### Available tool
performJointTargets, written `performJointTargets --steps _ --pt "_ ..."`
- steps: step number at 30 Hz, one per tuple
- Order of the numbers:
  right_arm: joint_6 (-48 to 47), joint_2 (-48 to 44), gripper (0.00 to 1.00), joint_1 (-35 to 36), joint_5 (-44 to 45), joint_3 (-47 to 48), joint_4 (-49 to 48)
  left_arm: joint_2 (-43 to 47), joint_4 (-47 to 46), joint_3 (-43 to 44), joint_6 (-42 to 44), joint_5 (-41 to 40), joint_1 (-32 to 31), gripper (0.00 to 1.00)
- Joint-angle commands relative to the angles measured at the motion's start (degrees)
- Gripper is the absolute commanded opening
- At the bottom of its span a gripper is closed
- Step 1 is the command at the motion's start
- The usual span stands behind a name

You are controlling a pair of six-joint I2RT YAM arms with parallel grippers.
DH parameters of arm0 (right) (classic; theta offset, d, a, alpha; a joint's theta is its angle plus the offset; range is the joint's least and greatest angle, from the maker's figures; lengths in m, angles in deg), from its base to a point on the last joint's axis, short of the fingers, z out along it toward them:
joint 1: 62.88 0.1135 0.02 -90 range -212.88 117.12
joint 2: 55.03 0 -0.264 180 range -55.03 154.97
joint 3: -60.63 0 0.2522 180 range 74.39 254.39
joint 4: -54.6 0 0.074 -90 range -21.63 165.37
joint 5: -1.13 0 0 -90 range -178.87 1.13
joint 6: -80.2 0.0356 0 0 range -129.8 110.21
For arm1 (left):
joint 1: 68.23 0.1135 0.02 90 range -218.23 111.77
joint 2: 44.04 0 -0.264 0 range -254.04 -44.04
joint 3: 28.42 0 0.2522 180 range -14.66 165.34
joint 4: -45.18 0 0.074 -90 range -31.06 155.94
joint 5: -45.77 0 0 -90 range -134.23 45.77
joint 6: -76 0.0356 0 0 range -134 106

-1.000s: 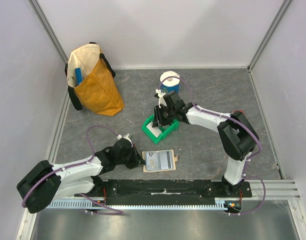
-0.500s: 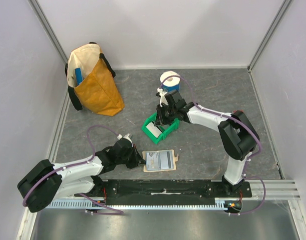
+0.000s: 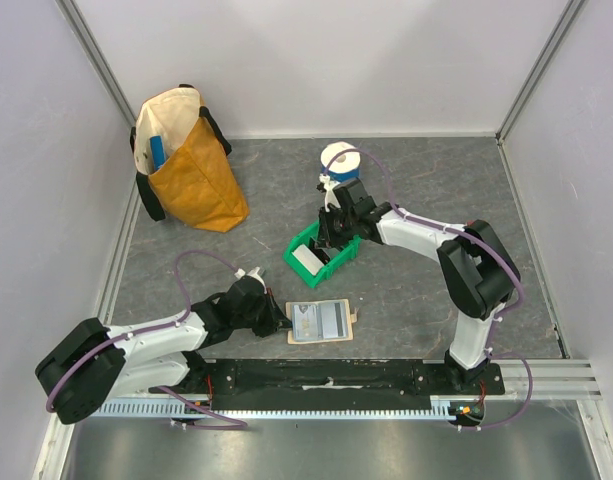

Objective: Put the credit cards into the card holder
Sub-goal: Pick up the credit card from the storage box.

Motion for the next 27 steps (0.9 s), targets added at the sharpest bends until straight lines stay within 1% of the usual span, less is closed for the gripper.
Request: performJointTargets --steps 1,8,10,13,15,16,19,24,27 --pt "-1.9 1.1 0.15 0.2 1.9 2.5 1.4 -0.7 -0.7 1.3 0.7 -0.4 0.1 0.02" --pt "-4.3 2.6 0.22 0.9 5.1 4.6 4.9 -0.8 -1.1 1.1 0.6 -0.3 0.2 0.02" --pt "-5.1 2.8 0.22 1.1 5.5 5.1 5.9 -0.8 -1.2 1.1 0.6 -0.2 0.2 0.02" --pt "-5.4 2.4 0.17 1.3 5.9 5.2 5.9 -1.1 -1.3 1.2 0.7 0.1 0.2 0.02" --pt "-5.5 1.4 0.04 1.3 6.5 5.7 6.0 -1.1 -1.3 1.2 0.7 0.1 0.2 0.02" --pt "-5.6 0.9 0.0 1.3 6.7 5.8 5.9 -1.1 -1.3 1.2 0.7 0.2 0.1 0.02" --pt "-6.5 -1.0 0.0 1.3 7.6 7.1 6.2 -0.7 -1.1 1.2 0.7 0.2 0.2 0.02" --pt "-7.5 -5.7 0.0 1.4 12.0 8.0 7.4 0.3 -0.6 0.9 0.5 0.0 0.2 0.02" --pt "-7.7 -9.1 0.0 2.0 16.1 7.2 7.7 0.8 -0.1 0.8 0.3 -0.3 0.2 0.02"
